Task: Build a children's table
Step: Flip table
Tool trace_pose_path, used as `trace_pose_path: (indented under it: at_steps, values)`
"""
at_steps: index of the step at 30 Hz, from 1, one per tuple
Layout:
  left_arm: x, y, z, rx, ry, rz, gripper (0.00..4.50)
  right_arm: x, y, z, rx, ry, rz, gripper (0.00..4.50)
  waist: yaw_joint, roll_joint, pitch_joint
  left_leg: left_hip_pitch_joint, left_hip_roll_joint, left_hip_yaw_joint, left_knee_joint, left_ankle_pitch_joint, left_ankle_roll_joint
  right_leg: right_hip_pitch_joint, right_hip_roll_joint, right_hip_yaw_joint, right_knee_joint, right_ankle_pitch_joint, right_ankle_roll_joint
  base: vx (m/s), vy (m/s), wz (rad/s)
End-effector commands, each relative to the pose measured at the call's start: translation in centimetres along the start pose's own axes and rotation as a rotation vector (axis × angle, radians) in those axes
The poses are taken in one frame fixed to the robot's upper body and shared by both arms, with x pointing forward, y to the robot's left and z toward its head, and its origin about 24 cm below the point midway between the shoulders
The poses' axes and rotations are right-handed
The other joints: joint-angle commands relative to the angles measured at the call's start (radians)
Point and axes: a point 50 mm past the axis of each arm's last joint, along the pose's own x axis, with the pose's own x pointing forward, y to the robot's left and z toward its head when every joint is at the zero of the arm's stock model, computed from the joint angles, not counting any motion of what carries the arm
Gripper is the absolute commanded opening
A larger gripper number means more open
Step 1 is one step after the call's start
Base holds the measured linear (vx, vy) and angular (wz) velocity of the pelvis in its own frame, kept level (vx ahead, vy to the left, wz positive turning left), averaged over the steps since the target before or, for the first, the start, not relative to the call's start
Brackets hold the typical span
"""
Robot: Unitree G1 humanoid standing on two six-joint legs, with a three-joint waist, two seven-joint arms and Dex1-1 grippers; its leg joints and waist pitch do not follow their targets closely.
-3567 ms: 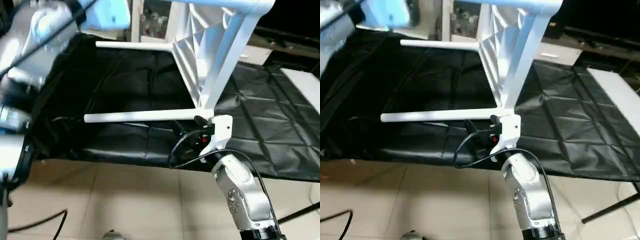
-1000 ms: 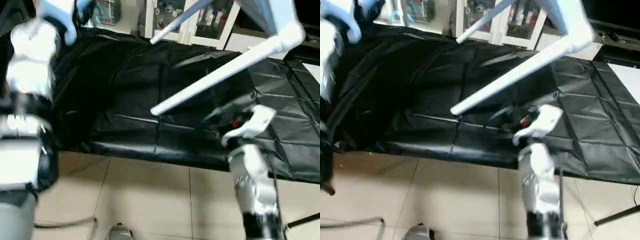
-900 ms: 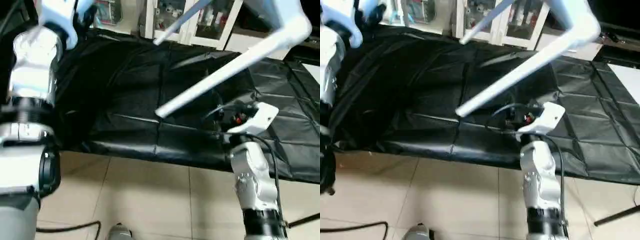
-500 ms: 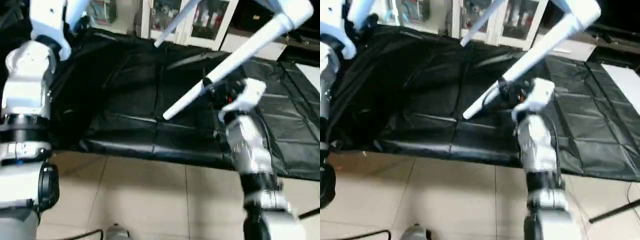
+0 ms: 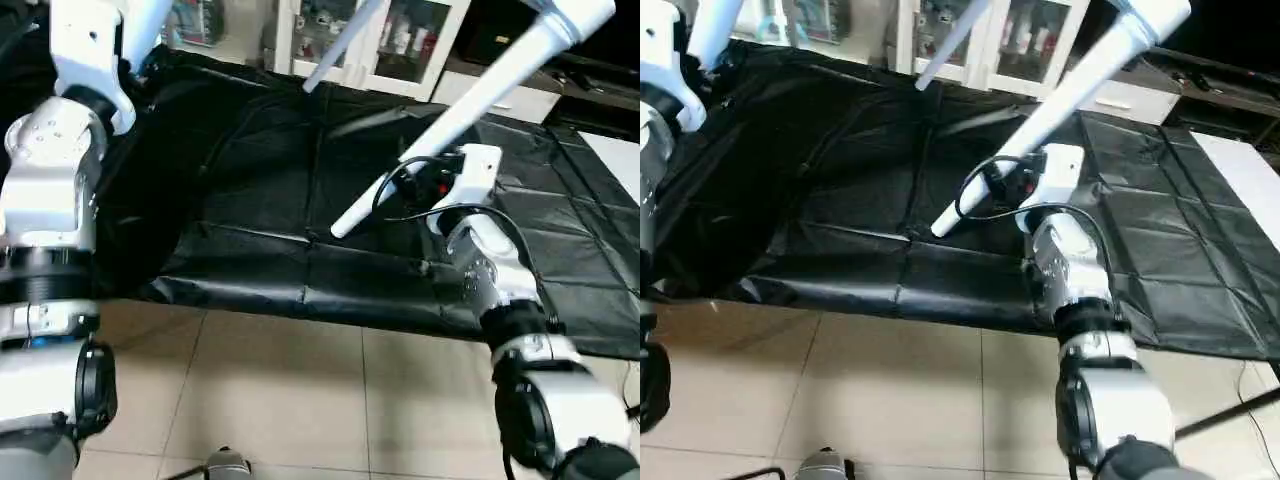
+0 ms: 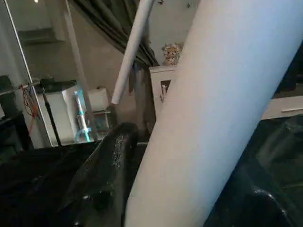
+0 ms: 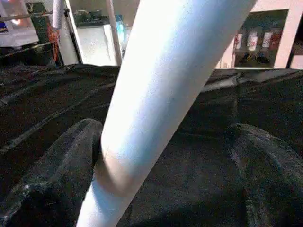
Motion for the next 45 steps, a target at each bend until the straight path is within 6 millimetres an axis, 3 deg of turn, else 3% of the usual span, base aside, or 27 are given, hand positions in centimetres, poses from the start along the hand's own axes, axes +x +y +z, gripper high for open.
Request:
trace_pose_path:
  at_steps: [1,5,6,8,13,14,16,17,18,20,23,24,31,33,37,38,40,45]
  values:
    - [-0.6,0.8,2.6,-0.104,-0.144,0.05,2.09,-0.1,-1.6,1.5,-0.026,-0.045,-0.058,4.5,-0.009,0.012,-0.094,0.04,0.016,0.005,-0.056,-0.052,-0.042,0.053,-0.056,0.026,-0.04,0.183,-0.201,0.0,0.0,0.0]
    - [-1.3,1.2,1.5,-0.124,-0.121,0.08,2.09,-0.1,-1.8,3.0,-0.06,-0.105,-0.063,4.5,-0.014,0.008,-0.092,0.039,0.014,0.007,-0.055,-0.04,-0.034,0.053,-0.053,0.027,-0.042,0.183,-0.193,0.0,0.0,0.0]
    - [-1.7,1.3,1.0,-0.129,-0.109,0.089,2.08,-0.1,-1.6,3.6,-0.084,-0.13,-0.043,4.5,-0.018,0.001,-0.093,0.039,0.014,0.007,-0.055,-0.039,-0.031,0.053,-0.052,0.028,-0.043,0.182,-0.19,0.0,0.0,0.0]
    - [-1.8,1.3,0.8,-0.132,-0.104,0.092,2.07,-0.2,-1.5,3.8,-0.095,-0.14,-0.037,4.5,-0.02,0.003,-0.093,0.039,0.015,0.005,-0.055,-0.039,-0.032,0.053,-0.052,0.027,-0.041,0.181,-0.187,0.0,0.0,0.0]
    - [-2.5,1.0,-0.1,-0.154,-0.084,0.106,2.0,-0.7,-1.3,4.3,-0.09,-0.189,-0.04,4.5,-0.031,-0.005,-0.089,0.046,0.016,0.003,-0.058,-0.07,-0.055,0.047,-0.048,0.025,-0.045,0.162,-0.169,0.0,0.0,0.0]
    - [-2.8,0.9,-0.6,-0.161,-0.077,0.109,1.98,-1.0,-1.2,4.2,-0.088,-0.195,-0.043,4.5,-0.033,-0.01,-0.088,0.046,0.017,0.004,-0.059,-0.081,-0.057,0.047,-0.049,0.026,-0.047,0.148,-0.166,0.0,0.0,0.0]
    - [-3.2,0.8,-1.2,-0.17,-0.065,0.109,1.89,-1.5,-1.1,3.7,-0.073,-0.192,-0.05,4.5,-0.031,-0.009,-0.087,0.049,0.02,0.003,-0.061,-0.103,-0.067,0.045,-0.052,0.027,-0.049,0.131,-0.158,0.0,0.0,0.0]
    - [-3.4,0.6,-1.5,-0.173,-0.06,0.106,1.89,-1.7,-1.1,3.5,-0.072,-0.187,-0.051,4.5,-0.033,-0.017,-0.086,0.048,0.019,0.002,-0.062,-0.108,-0.07,0.046,-0.049,0.026,-0.051,0.124,-0.151,0.0,0.0,0.0]
    - [-3.5,0.6,-1.6,-0.174,-0.057,0.105,1.84,-1.9,-1.1,3.2,-0.067,-0.183,-0.054,4.5,-0.033,-0.015,-0.088,0.049,0.018,0.002,-0.062,-0.122,-0.074,0.044,-0.05,0.026,-0.052,0.103,-0.146,0.0,0.0,0.0]
    - [-3.6,0.4,-1.9,-0.178,-0.051,0.1,1.77,-2.3,-1.1,2.7,-0.055,-0.173,-0.063,4.5,-0.035,-0.022,-0.085,0.049,0.019,0.002,-0.064,-0.147,-0.081,0.041,-0.051,0.027,-0.057,0.066,-0.14,0.0,0.0,0.0]
    - [-4.2,0.0,-2.8,-0.183,-0.025,0.093,1.62,-3.6,-1.1,1.1,-0.03,-0.14,-0.092,4.5,-0.037,-0.025,-0.083,0.053,0.023,-0.004,-0.068,-0.187,-0.099,0.036,-0.053,0.025,-0.06,0.031,-0.122,0.0,0.0,0.0]
    - [-4.4,-0.1,-3.1,-0.181,-0.015,0.092,1.59,-4.1,-1.1,0.6,-0.029,-0.128,-0.098,4.5,-0.041,-0.033,-0.081,0.051,0.022,-0.003,-0.068,-0.194,-0.099,0.036,-0.052,0.025,-0.061,0.023,-0.12,0.0,0.0,0.0]
    - [-5.4,-1.4,-4.8,-0.199,0.027,0.043,1.55,-7.2,-1.5,-2.5,-0.02,-0.048,-0.191,4.5,-0.038,-0.04,-0.08,0.048,0.021,-0.005,-0.072,-0.234,-0.099,0.033,-0.055,0.028,-0.071,-0.058,-0.091,0.0,0.0,0.0]
    - [-5.5,-2.3,-5.5,-0.21,0.044,-0.016,1.55,-8.2,-1.8,-3.7,-0.035,-0.012,-0.219,4.5,-0.039,-0.039,-0.074,0.05,0.021,-0.005,-0.076,-0.282,-0.108,0.025,-0.056,0.029,-0.081,-0.126,-0.081,0.0,0.0,0.0]
    - [-6.1,-4.8,-6.4,-0.253,0.057,-0.151,1.54,-9.7,-2.0,-5.3,-0.055,0.048,-0.245,4.5,-0.041,-0.04,-0.074,0.05,0.023,-0.007,-0.078,-0.31,-0.108,0.023,-0.057,0.03,-0.086,-0.146,-0.08,0.0,0.0,0.0]
    - [-6.1,-4.8,-6.4,-0.253,0.057,-0.151,1.54,-9.7,-2.0,-5.3,-0.055,0.048,-0.245,4.5,-0.041,-0.041,-0.076,0.048,0.024,-0.009,-0.078,-0.305,-0.107,0.026,-0.058,0.03,-0.083,-0.136,-0.082,0.0,0.0,0.0]
    - [-6.7,-6.6,-7.2,-0.308,0.055,-0.254,1.54,-10.1,-2.3,-5.2,-0.061,0.044,-0.271,4.5,-0.042,-0.039,-0.077,0.05,0.023,-0.006,-0.077,-0.282,-0.101,0.025,-0.055,0.03,-0.081,-0.099,-0.087,0.0,0.0,0.0]
    - [-7.7,-9.3,-7.7,-0.437,0.02,-0.475,1.54,-9.9,-2.4,-4.5,-0.068,0.019,-0.274,4.5,-0.043,-0.041,-0.074,0.051,0.022,-0.004,-0.078,-0.295,-0.098,0.023,-0.056,0.031,-0.086,-0.125,-0.08,0.0,0.0,0.0]
